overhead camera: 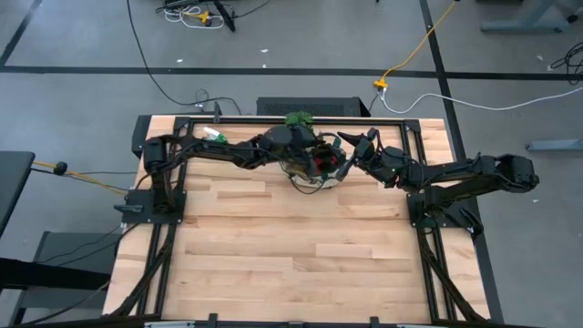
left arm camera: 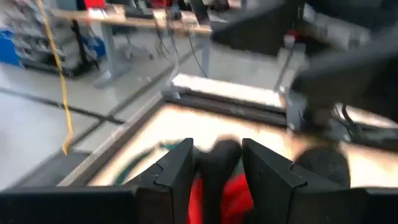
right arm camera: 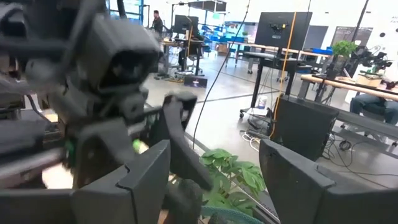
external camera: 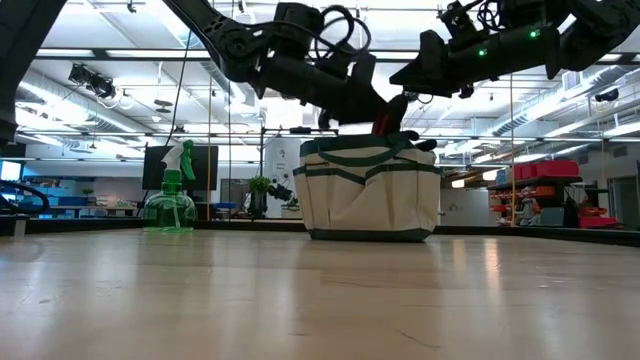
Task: Pick & Place Garden tools in Gardening bag
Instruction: Put the red gloves into the green gardening bag, then put the green spray bottle into the green gardening bag
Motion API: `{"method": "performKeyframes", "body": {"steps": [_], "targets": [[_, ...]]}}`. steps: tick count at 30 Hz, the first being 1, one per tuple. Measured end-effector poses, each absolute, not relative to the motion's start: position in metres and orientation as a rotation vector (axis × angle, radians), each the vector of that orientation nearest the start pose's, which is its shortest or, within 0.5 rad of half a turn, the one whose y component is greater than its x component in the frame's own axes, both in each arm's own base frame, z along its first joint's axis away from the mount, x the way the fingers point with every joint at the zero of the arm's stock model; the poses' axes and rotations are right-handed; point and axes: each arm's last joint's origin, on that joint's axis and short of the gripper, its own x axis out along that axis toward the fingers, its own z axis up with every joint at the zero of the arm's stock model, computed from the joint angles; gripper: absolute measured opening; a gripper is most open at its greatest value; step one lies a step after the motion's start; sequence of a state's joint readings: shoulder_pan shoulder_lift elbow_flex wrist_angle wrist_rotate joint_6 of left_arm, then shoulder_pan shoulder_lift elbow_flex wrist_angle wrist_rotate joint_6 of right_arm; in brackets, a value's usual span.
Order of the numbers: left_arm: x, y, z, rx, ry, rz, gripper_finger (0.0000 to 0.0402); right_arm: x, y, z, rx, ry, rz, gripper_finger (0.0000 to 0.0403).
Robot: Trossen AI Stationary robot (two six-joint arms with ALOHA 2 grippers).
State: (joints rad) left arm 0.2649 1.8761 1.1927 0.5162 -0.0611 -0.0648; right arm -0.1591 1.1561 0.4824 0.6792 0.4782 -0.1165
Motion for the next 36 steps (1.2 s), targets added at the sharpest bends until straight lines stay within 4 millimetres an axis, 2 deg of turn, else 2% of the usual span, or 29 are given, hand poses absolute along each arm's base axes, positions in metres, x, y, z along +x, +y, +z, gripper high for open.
{"method": "performKeyframes", "body": {"steps": [9, 18, 24, 29, 36], "targets": [[0.392, 0.113, 0.263, -0.043, 0.119, 0.386, 0.0142, 0.231, -0.051, 0.24, -0.112, 0.034, -0.637, 0.0247], [0.359, 0.11, 0.273, 0.002, 0.417, 0.609, 0.0142, 0.231, -0.051, 0.239, -0.114, 0.041, -0.636, 0.0247], [0.339, 0.101, 0.276, -0.019, 0.548, 0.755, 0.0142, 0.231, -0.05, 0.239, -0.126, 0.045, -0.636, 0.0247], [0.313, 0.091, 0.273, -0.015, 0.63, 0.883, 0.0142, 0.231, -0.051, 0.238, -0.137, 0.056, -0.636, 0.0247], [0.264, 0.07, 0.266, -0.083, 0.552, 0.985, 0.0142, 0.231, -0.051, 0.236, -0.142, 0.082, -0.636, 0.0247]]}}
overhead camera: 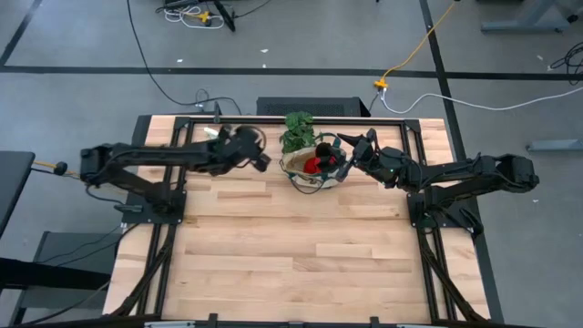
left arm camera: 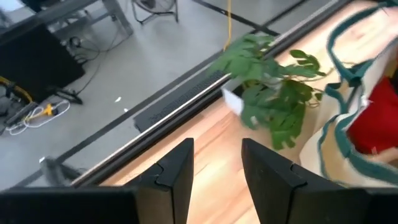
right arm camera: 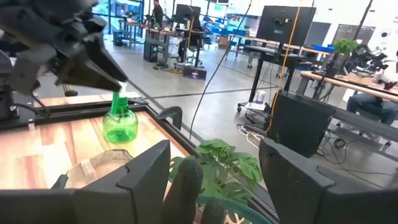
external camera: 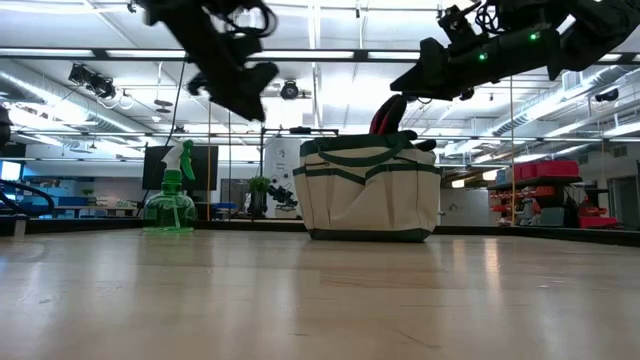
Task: Pick & Place Garden tools in Gardening bag
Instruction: Put the green spray bottle into the green gardening bag
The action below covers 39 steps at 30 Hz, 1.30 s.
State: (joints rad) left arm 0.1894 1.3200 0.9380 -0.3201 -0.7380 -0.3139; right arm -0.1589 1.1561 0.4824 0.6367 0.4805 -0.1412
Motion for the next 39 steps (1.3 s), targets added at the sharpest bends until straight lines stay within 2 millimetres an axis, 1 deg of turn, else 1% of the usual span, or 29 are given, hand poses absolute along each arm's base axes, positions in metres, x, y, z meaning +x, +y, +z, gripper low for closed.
{"method": "performKeyframes", "body": {"steps": [5, 8, 13, 16, 19, 24, 33, 39], "targets": [[0.233, 0.058, 0.264, -0.127, 0.485, 1.018, 0.0142, 0.231, -0.051, 0.236, -0.145, 0.084, -0.637, 0.0247], [0.218, 0.052, 0.259, -0.146, 0.488, 1.035, 0.0142, 0.231, -0.051, 0.236, -0.145, 0.083, -0.636, 0.0247], [0.195, 0.043, 0.249, -0.155, 0.519, 1.162, 0.0142, 0.231, -0.051, 0.236, -0.143, 0.082, -0.636, 0.0247], [0.183, 0.04, 0.245, -0.204, 0.529, 1.221, 0.0142, 0.231, -0.051, 0.236, -0.141, 0.078, -0.637, 0.0247], [0.176, 0.039, 0.24, -0.227, 0.561, 1.266, 0.0142, 0.231, -0.051, 0.237, -0.139, 0.071, -0.638, 0.0247], [0.167, 0.04, 0.237, -0.277, 0.53, 1.371, 0.0142, 0.231, -0.051, 0.237, -0.135, 0.064, -0.637, 0.0247], [0.163, 0.041, 0.236, -0.301, 0.485, 1.435, 0.0142, 0.231, -0.051, 0.237, -0.129, 0.062, -0.636, 0.0247], [0.16, 0.044, 0.235, -0.399, 0.411, 1.496, 0.0142, 0.231, -0.051, 0.238, -0.115, 0.054, -0.636, 0.0247]]}}
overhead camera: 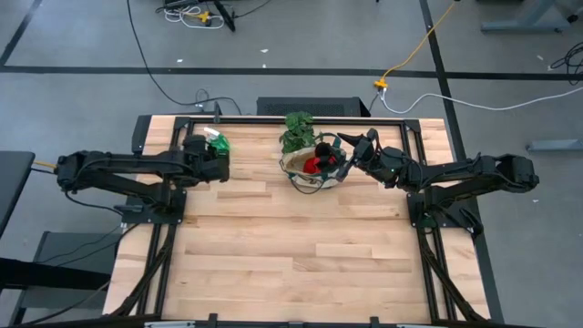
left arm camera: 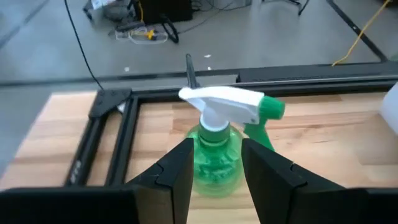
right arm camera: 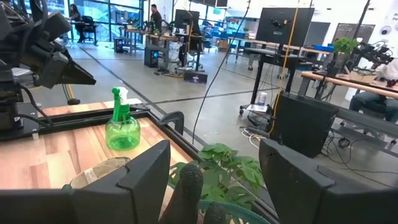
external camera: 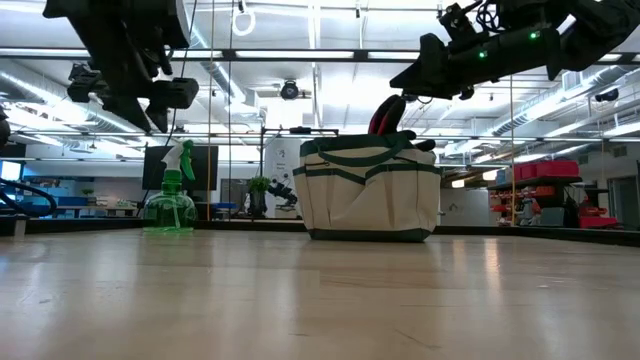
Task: Pick & Place Garden tools in Gardening bag
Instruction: Put the green spray bottle into the green gardening bag
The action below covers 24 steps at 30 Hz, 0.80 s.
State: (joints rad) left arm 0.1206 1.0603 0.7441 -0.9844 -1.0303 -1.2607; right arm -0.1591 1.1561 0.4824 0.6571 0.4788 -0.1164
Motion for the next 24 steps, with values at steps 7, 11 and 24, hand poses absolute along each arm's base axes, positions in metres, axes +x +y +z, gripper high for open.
{"method": "performKeyframes", "body": {"steps": [7, 11, 24], "targets": [[0.172, 0.045, 0.231, -0.447, 0.395, 1.466, 0.0142, 0.231, -0.051, 0.238, -0.114, 0.048, -0.636, 0.0247], [0.176, 0.049, 0.227, -0.419, 0.42, 1.488, 0.0142, 0.231, -0.05, 0.239, -0.11, 0.038, -0.616, 0.0247], [0.171, 0.066, 0.221, -0.395, 0.556, 1.536, 0.0142, 0.231, -0.05, 0.239, -0.111, 0.035, -0.612, 0.0247]]}}
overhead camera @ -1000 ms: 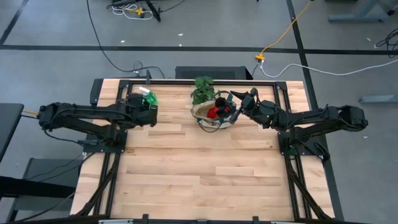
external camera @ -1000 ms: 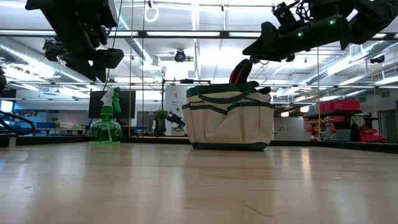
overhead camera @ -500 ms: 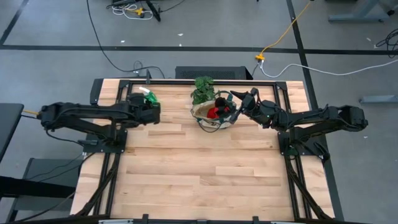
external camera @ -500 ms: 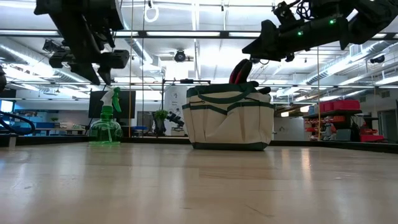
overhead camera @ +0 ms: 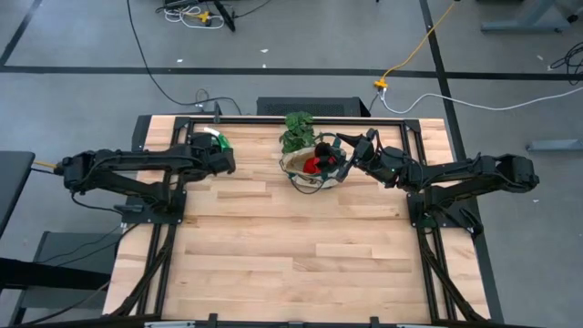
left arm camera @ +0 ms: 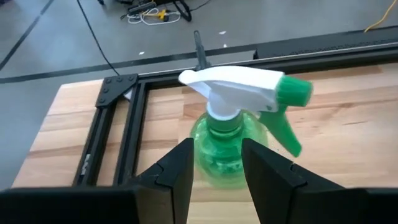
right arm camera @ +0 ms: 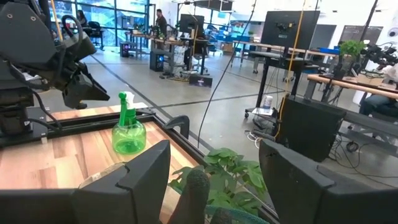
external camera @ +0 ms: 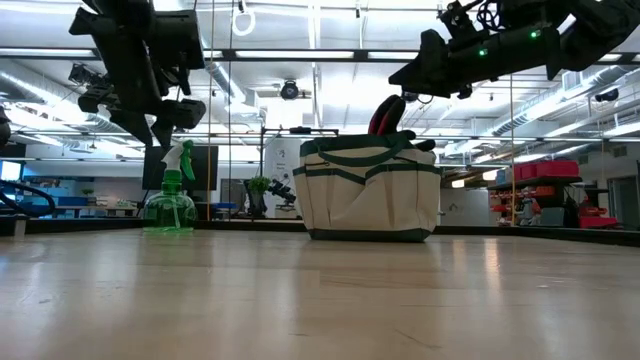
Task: Pick & Place Garden tools in Gardening bag
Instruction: Put the green spray bottle into the green gardening bag
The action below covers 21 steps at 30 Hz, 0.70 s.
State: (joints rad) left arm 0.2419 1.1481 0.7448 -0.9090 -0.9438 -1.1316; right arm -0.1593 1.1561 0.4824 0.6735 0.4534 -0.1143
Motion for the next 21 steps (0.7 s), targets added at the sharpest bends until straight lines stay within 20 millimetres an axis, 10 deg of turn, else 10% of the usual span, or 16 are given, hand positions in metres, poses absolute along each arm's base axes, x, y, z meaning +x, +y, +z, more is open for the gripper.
{"method": "performKeyframes", "body": {"steps": [8, 21], "targets": [[0.175, 0.069, 0.215, -0.397, 0.559, 1.551, 0.0142, 0.231, -0.05, 0.239, -0.114, 0.036, -0.612, 0.0247], [0.158, 0.066, 0.151, -0.31, 0.467, 1.551, 0.0142, 0.231, -0.05, 0.239, -0.12, 0.038, -0.612, 0.0247]]}}
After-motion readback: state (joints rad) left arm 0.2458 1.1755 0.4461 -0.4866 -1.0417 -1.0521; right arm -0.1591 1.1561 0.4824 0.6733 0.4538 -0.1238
